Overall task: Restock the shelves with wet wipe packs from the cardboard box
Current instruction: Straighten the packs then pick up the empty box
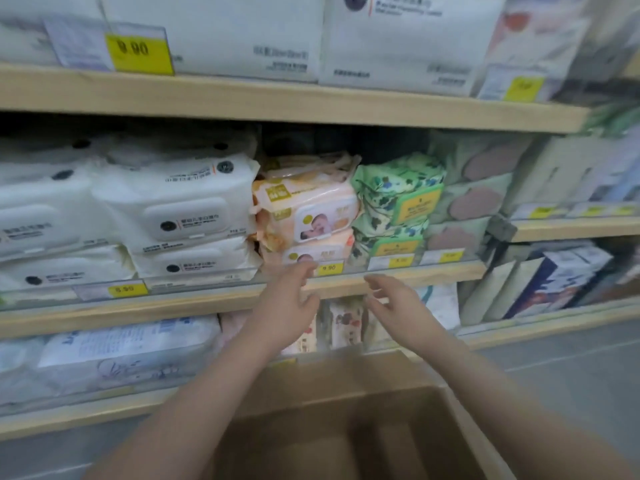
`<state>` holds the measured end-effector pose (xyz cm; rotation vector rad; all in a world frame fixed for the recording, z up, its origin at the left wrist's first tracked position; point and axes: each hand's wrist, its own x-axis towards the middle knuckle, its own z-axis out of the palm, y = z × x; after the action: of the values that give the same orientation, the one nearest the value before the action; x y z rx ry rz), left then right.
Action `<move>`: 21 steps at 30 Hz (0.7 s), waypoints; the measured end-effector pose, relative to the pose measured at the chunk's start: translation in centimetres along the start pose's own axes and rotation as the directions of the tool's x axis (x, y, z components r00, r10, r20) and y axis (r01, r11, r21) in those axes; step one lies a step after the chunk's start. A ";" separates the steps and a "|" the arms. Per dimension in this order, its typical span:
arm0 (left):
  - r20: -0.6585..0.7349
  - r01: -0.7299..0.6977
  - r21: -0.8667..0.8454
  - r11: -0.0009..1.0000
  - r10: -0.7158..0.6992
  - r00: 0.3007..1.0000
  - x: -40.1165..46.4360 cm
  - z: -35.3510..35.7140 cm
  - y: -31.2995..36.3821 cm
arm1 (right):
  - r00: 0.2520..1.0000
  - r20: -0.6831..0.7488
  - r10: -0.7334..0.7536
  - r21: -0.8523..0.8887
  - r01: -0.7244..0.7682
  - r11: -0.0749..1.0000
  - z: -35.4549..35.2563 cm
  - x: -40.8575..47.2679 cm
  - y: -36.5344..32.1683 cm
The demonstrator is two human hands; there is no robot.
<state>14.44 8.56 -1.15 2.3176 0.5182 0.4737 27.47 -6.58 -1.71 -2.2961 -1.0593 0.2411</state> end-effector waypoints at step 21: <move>-0.176 0.042 0.788 0.614 0.160 0.971 14.7 -2.1 4.7 | 0.867 -0.294 -0.402 -0.654 0.124 0.746 -7.8 11.9 0.4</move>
<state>27.11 13.74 6.37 3.1673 0.9097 0.6410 38.75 -1.37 5.32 -2.5132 -1.3517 -0.8175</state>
